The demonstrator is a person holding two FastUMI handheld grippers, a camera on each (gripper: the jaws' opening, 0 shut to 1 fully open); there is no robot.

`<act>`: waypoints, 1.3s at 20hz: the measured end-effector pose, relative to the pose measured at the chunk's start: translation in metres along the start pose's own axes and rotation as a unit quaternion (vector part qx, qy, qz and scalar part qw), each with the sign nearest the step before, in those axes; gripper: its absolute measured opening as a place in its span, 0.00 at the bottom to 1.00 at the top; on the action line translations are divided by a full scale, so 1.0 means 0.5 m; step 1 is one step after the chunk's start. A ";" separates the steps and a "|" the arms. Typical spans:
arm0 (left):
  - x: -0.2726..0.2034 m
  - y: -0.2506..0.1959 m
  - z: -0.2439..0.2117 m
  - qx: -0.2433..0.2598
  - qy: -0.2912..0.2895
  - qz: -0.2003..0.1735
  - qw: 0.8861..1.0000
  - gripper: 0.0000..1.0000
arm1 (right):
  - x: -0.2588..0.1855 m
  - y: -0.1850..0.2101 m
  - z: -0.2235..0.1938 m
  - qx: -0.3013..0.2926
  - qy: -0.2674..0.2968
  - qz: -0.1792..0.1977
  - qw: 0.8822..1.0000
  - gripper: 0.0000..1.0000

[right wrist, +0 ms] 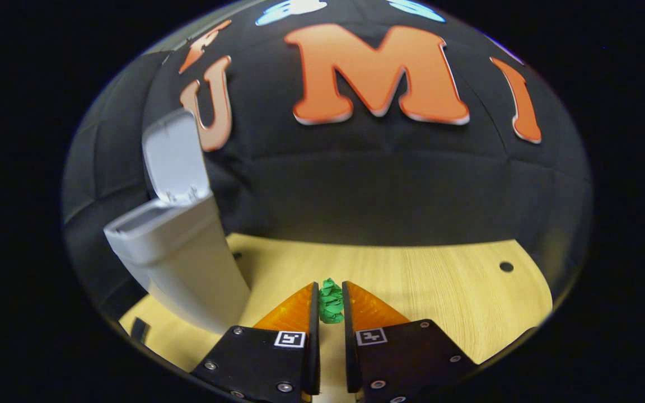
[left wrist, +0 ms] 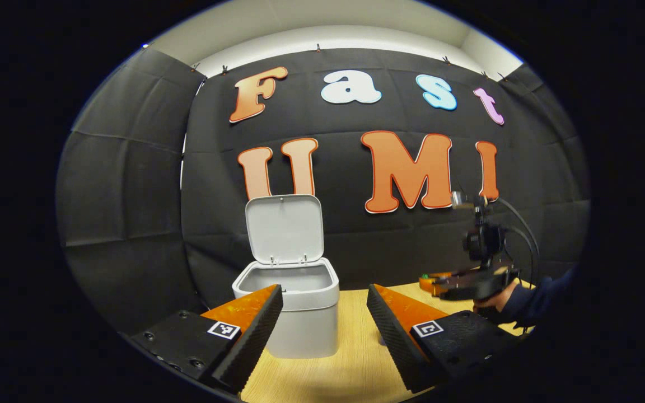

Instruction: Press the lid of the desktop garbage bin to open it, pick up the crumpled paper on the desktop and throw it into the bin, then pick up the pop can on the desktop and drop it into the bin, and finally close the garbage bin lid.

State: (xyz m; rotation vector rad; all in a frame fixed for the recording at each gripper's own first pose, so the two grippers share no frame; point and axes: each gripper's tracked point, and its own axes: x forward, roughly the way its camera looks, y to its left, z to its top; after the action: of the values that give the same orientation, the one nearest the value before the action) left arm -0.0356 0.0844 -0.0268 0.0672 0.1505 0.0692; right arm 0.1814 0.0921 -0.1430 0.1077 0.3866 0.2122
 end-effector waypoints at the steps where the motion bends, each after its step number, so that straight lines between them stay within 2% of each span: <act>1: 0.000 0.012 0.003 -0.005 -0.002 0.002 1.000 0.95 | 0.011 0.052 0.052 -0.002 -0.014 0.022 1.000 0.18; 3: -0.007 0.040 -0.001 -0.012 -0.007 0.009 1.000 0.96 | 0.035 0.172 0.115 0.000 -0.016 0.075 0.997 0.18; 4: -0.010 0.053 0.000 -0.014 -0.011 0.013 1.000 0.96 | 0.050 0.228 0.135 -0.010 -0.019 0.090 0.996 0.18; 7: -0.018 0.106 0.000 -0.016 -0.018 0.029 0.999 0.95 | 0.104 0.385 0.138 -0.044 -0.005 0.130 0.990 0.18; 10: -0.028 0.161 -0.007 -0.021 -0.020 0.050 0.998 0.95 | 0.154 0.462 0.124 -0.071 0.009 0.141 0.987 0.18; 12: -0.029 0.187 -0.013 -0.027 -0.018 0.060 0.998 0.95 | 0.152 0.453 0.138 -0.072 0.015 0.142 0.987 0.18; 14: -0.025 0.197 -0.018 -0.030 -0.016 0.064 0.997 0.95 | 0.146 0.453 0.130 -0.070 0.024 0.152 0.986 0.30; 16: -0.015 0.190 -0.027 -0.030 -0.014 0.060 0.998 0.95 | 0.131 0.431 0.136 -0.078 0.007 0.148 0.986 0.46; 17: -0.008 0.182 -0.032 -0.031 -0.011 0.054 0.998 0.96 | 0.119 0.418 0.146 -0.082 -0.005 0.148 0.986 0.72; 18: -0.001 0.170 -0.039 -0.033 -0.008 0.047 0.998 0.96 | 0.101 0.397 0.157 -0.087 -0.019 0.138 0.986 0.76; 19: 0.010 0.149 -0.046 -0.036 -0.004 0.035 0.999 0.96 | 0.081 0.367 0.173 -0.087 -0.034 0.125 0.988 0.86; 21: 0.027 0.105 -0.049 -0.035 -0.006 0.013 0.999 0.96 | 0.028 0.291 0.192 -0.075 -0.057 0.095 0.991 0.92; 23: 0.043 0.049 -0.060 -0.029 -0.003 -0.017 0.999 0.96 | -0.030 0.210 0.201 -0.052 -0.074 0.065 0.994 0.92; 26: 0.058 -0.049 -0.068 -0.020 -0.001 -0.069 0.997 0.96 | -0.115 0.058 0.208 -0.037 -0.092 -0.010 0.995 0.94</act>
State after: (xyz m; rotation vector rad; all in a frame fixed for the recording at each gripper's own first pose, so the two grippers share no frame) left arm -0.0105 0.0644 -0.0664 0.0164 0.1511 -0.0654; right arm 0.1642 0.1006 -0.0225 0.0502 0.1951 0.1940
